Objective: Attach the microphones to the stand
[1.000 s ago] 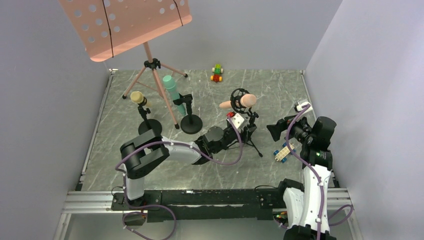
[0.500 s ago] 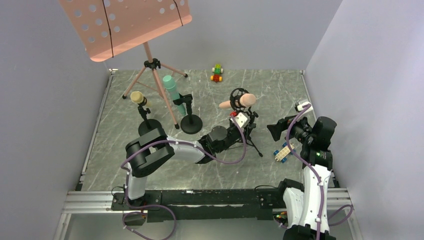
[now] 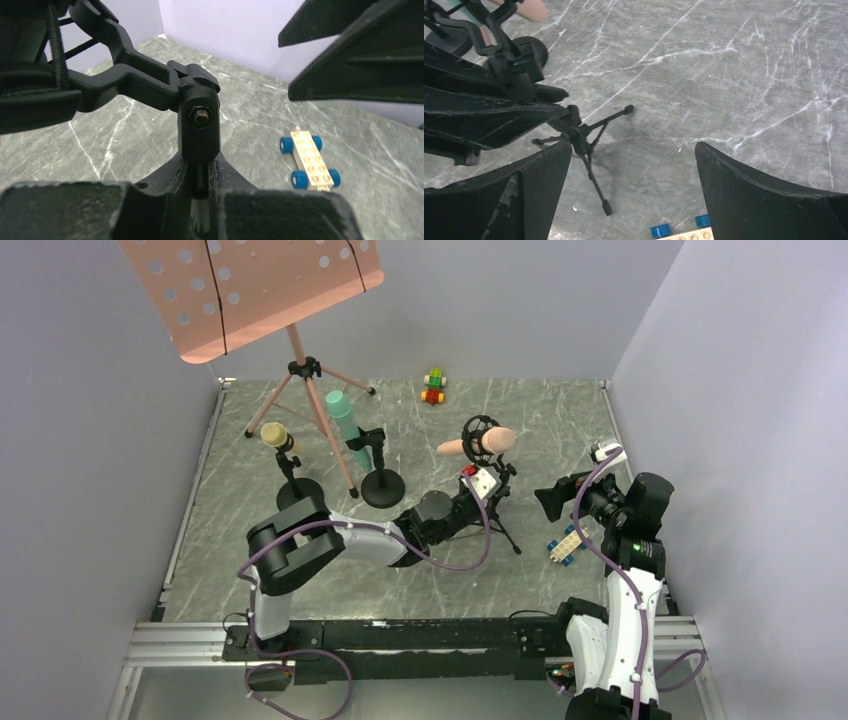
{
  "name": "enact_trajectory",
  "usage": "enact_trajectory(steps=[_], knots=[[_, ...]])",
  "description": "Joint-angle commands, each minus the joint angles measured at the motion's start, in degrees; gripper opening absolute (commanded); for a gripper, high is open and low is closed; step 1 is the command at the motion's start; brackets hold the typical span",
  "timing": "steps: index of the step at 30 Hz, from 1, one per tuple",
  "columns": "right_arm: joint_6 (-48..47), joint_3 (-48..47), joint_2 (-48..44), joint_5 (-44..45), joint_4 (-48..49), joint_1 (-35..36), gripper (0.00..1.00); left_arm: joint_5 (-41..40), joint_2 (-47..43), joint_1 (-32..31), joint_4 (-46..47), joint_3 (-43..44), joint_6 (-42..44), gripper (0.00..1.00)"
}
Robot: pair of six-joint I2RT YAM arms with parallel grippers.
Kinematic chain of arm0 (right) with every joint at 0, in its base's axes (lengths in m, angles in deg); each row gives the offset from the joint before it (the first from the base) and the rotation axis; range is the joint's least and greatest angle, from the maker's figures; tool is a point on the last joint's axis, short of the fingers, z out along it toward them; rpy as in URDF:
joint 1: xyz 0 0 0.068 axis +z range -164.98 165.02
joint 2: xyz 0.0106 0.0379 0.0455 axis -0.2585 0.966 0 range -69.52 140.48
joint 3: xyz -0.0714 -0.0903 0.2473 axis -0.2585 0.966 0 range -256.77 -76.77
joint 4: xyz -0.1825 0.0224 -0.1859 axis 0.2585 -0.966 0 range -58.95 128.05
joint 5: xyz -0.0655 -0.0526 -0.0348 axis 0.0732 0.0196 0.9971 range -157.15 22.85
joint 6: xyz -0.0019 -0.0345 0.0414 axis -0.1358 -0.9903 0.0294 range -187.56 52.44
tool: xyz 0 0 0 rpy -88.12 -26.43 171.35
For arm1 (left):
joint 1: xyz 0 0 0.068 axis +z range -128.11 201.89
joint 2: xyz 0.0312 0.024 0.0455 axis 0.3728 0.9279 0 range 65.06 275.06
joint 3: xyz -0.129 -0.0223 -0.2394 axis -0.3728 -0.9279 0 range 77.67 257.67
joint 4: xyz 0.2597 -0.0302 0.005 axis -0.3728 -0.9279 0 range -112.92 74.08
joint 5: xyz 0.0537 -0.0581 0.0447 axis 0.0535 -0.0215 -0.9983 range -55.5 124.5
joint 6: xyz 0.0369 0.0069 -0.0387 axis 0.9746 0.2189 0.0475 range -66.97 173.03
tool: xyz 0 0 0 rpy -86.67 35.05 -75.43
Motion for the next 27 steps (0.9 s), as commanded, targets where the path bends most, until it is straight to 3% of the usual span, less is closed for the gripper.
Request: enact_trajectory(steps=[1, 6, 11, 18, 27], knots=[[0.9, -0.5, 0.0, -1.1, 2.0, -0.5, 1.00, 9.0, -7.1, 3.8, -0.5, -4.5, 4.6, 0.00], [0.9, -0.5, 0.3, -1.6, 2.0, -0.5, 1.00, 24.3, -10.8, 11.3, -0.2, -9.0, 1.7, 0.00], [0.7, -0.3, 0.5, -1.8, 2.1, -0.5, 1.00, 32.4, -11.7, 16.1, -4.3, -8.1, 2.6, 0.00], [0.6, -0.1, 1.0, -2.5, 2.1, -0.6, 1.00, 36.6, -8.3, 21.3, -4.6, -4.1, 1.3, 0.00], [0.4, 0.0, 1.4, -2.9, 2.1, -0.6, 1.00, 34.9, -2.2, 22.2, -2.7, 2.6, -1.2, 0.00]])
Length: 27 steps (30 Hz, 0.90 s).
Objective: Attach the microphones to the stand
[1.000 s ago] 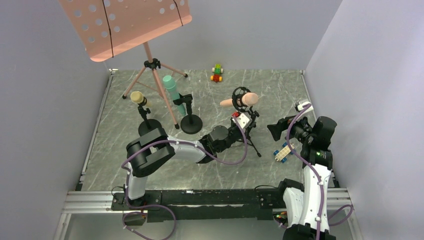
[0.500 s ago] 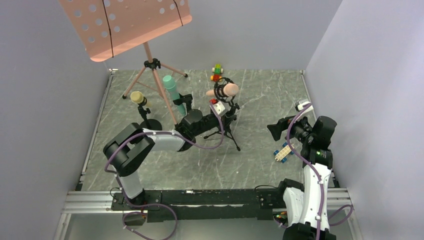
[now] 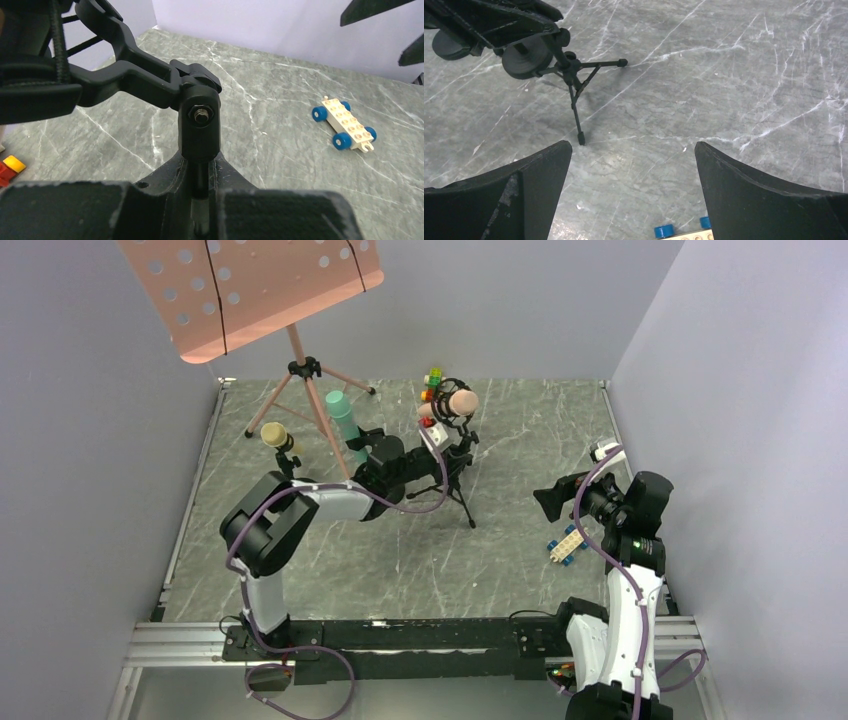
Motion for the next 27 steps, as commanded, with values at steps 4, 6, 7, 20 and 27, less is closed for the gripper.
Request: enact_trajectory(steps=[4, 6, 7, 20, 27], knots=[[0.3, 0.0, 0.5, -1.6, 2.1, -0.3, 1.00, -0.8, 4.7, 0.5, 4.7, 5.8, -1.4, 0.00], [0.3, -0.1, 0.5, -1.7, 2.1, -0.3, 1.00, -1.0, 5.6, 0.6, 4.9, 6.5, -1.8, 0.00], [0.3, -0.1, 0.5, -1.8, 2.1, -0.3, 1.00, -1.1, 6.0, 0.6, 5.1, 6.8, -2.0, 0.00], [0.0, 0.0, 0.8, -1.8, 1.9, -0.3, 1.00, -4.3, 8.5, 1.0, 5.6, 6.7, -5.6, 0.16], [-0.1, 0.1, 0.9, -1.8, 1.9, -0.3, 1.00, -4.4, 7.9, 0.9, 6.2, 4.6, -5.9, 0.40]])
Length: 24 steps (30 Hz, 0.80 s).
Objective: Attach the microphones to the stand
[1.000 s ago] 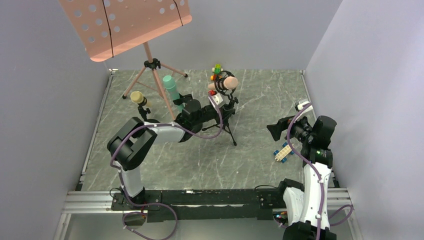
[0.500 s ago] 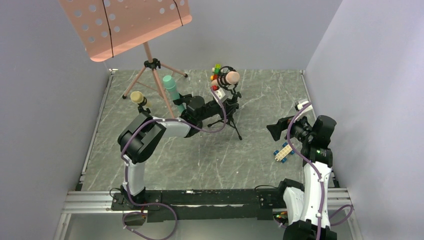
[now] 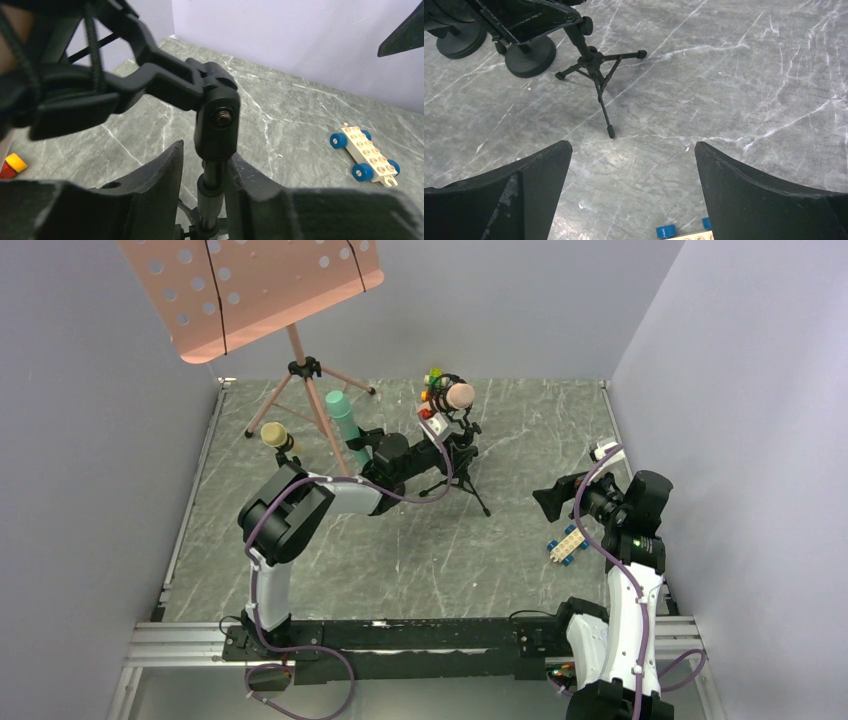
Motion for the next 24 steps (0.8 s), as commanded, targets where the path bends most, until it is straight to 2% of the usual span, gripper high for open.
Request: enact_trajectory(steps=[1, 11, 19, 20, 22, 24], knots=[[0.0, 0.1, 0.2, -1.3, 1.9, -0.3, 1.00, -0.9, 0.1, 0.1, 0.8, -1.4, -0.8, 0.45], [-0.4, -0.1, 0.5, -1.7, 1.7, -0.3, 1.00, -3.4, -5.1, -0.9, 1.0, -7.1, 0.2, 0.81], [-1.5, -0.2, 0.8, -2.6, 1.1, -0.4, 1.00, -4.3, -11.9, -3.4, -4.0, -11.9, 3.1, 0.92], [-1.8, -0.2, 0.9, -2.8, 0.8, -0.3, 1.00, -4.7, -13.6, -3.7, -5.3, -12.7, 3.2, 0.92], [-2.2, -0.3, 1.1, -3.1, 0.6, -0.3, 1.00, -5.8, -16.6, -4.7, -8.4, -14.2, 4.2, 0.99], [-2.8, -0.4, 1.1, -3.5, 0.2, -0.3, 1.00, -7.3, -20.2, -5.8, -12.4, -15.6, 5.5, 0.99]])
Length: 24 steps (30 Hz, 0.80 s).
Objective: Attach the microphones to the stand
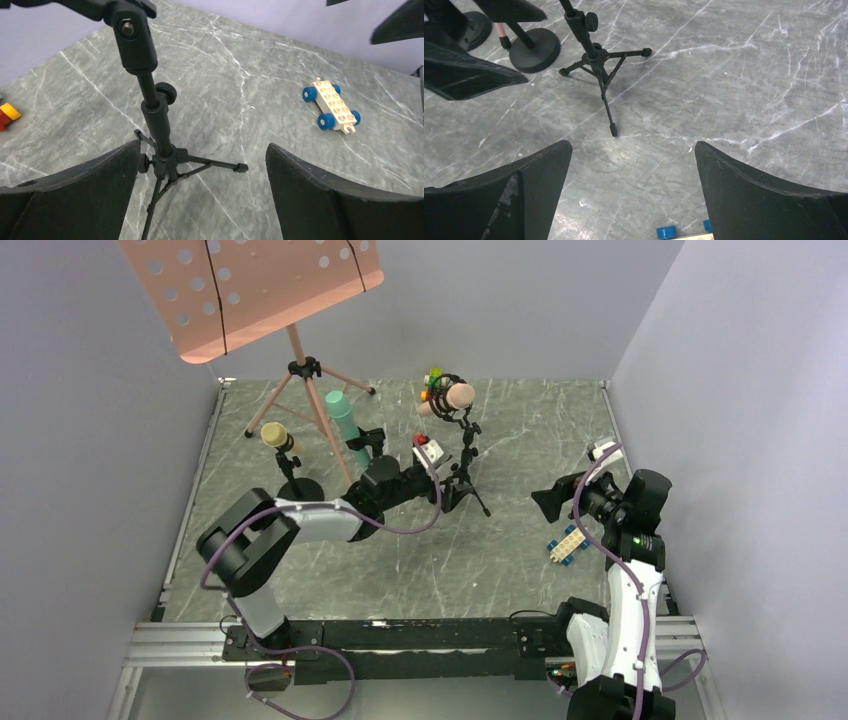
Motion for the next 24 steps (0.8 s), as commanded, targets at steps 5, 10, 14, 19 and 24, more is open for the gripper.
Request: enact_trajectory(steps=[5, 10, 14, 19, 24], knots=[[-3.5, -0.3, -0.2, -3.0, -0.6, -0.3, 1.00, -5.6, -18.2, -5.8, -23.5, -2.5, 6.3, 0.99], [-5.1, -0.4, -0.8, -4.2, -1.3, -0.3, 1.00, -6.0, -29.6, -6.3, -47.6, 0.3, 1.4, 0.99], [-6.6, -1.4, -0.4, -6.4, -3.1, -0.3, 1.00, -7.1, -43.6, -4.9, -51.1, -6.1, -3.0, 0.99], [-8.7, -1.8, 0.1, -7.9, -4.6, -0.4, 1.00, -3.0, -61.2, 6.9, -58.1, -12.5, -10.6, 0.99], [-10.2, -2.5, 1.2, -7.4, -5.7, -0.4, 1.00, 1.2, -67.3, 23.4, -67.5, -11.6, -11.1, 0.99]])
